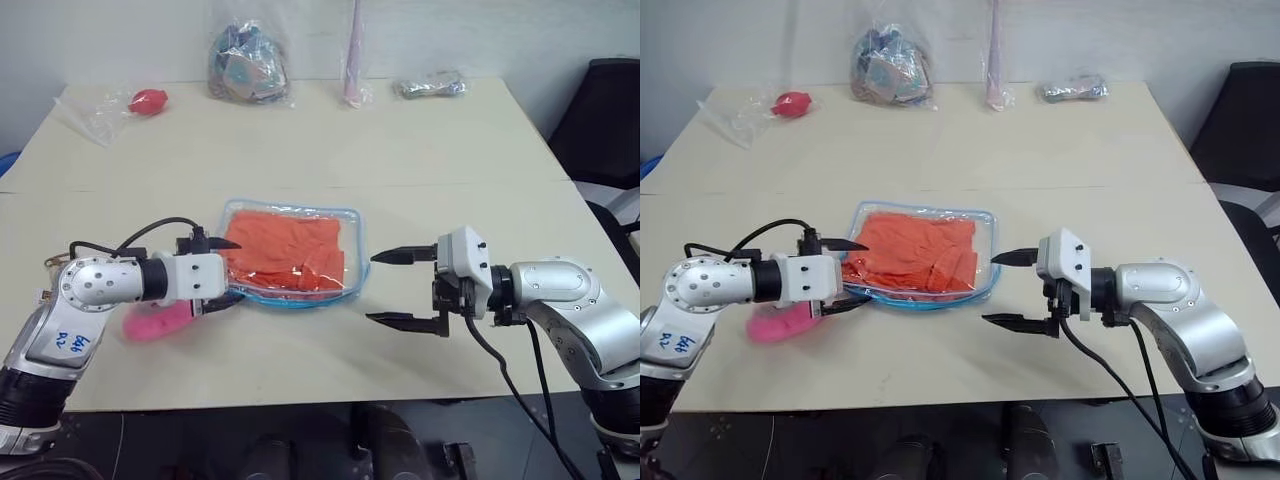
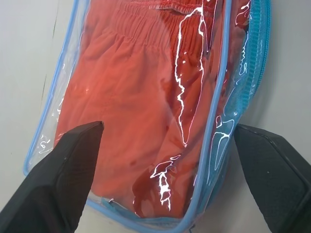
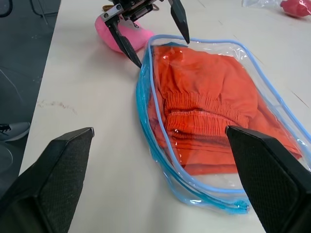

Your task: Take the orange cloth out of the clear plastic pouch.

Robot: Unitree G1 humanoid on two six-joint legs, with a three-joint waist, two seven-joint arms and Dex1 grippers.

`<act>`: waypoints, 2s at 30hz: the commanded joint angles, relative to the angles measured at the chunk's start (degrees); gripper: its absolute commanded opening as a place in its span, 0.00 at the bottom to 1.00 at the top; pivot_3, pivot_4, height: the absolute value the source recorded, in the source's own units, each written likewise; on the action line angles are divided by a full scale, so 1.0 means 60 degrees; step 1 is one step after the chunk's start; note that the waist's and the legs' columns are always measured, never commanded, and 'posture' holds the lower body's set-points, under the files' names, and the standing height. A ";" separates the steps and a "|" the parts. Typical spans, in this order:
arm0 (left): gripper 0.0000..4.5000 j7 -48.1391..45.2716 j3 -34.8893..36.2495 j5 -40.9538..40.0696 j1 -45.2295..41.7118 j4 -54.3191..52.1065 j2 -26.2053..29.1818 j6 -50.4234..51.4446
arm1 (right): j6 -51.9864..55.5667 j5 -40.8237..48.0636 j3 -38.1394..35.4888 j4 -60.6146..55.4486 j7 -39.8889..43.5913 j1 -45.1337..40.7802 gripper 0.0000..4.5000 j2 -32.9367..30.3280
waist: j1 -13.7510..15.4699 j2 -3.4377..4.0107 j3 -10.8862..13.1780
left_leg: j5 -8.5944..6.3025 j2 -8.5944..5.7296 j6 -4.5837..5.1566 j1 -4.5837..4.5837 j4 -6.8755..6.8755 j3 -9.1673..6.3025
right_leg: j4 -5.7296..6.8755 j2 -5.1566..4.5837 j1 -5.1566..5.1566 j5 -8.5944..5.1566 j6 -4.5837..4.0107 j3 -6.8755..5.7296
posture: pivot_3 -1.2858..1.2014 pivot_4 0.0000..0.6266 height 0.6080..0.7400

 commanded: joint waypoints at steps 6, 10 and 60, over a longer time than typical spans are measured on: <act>0.41 0.0120 0.0343 -0.0086 0.0077 -0.0156 -0.0170 -0.0061 | -0.0119 0.0126 -0.0228 -0.0128 0.0035 -0.0213 1.00 0.0095 | 0.0007 0.0000 0.0000 | 0.0000 0.0000 0.0001 0.0000 0.0002 -0.0002 | 0.0000 0.0000 0.0000 0.0000 0.0000 -0.0001 | 0.52 0.24 1.00; 0.12 0.0203 0.0418 -0.0248 0.0094 -0.0207 -0.0327 0.0174 | -0.0151 0.0116 -0.0225 -0.0100 0.0072 -0.0236 1.00 0.0097 | 0.0009 0.0000 0.0000 | 0.0000 0.0000 0.0001 0.0000 0.0003 -0.0002 | 0.0000 0.0000 0.0000 0.0000 0.0000 -0.0001 | 0.52 0.24 1.00; 0.00 0.2141 0.0114 -0.3050 -0.1230 -0.3212 -0.2378 0.6706 | -0.3856 -0.6263 0.2415 0.3655 -0.2667 -0.1398 0.35 0.2993 | -0.0048 -0.0016 -0.0007 | 0.0002 0.0004 -0.0001 0.0007 0.0043 -0.0043 | 0.0005 0.0006 0.0001 0.0003 0.0002 -0.0004 | 0.52 0.24 1.00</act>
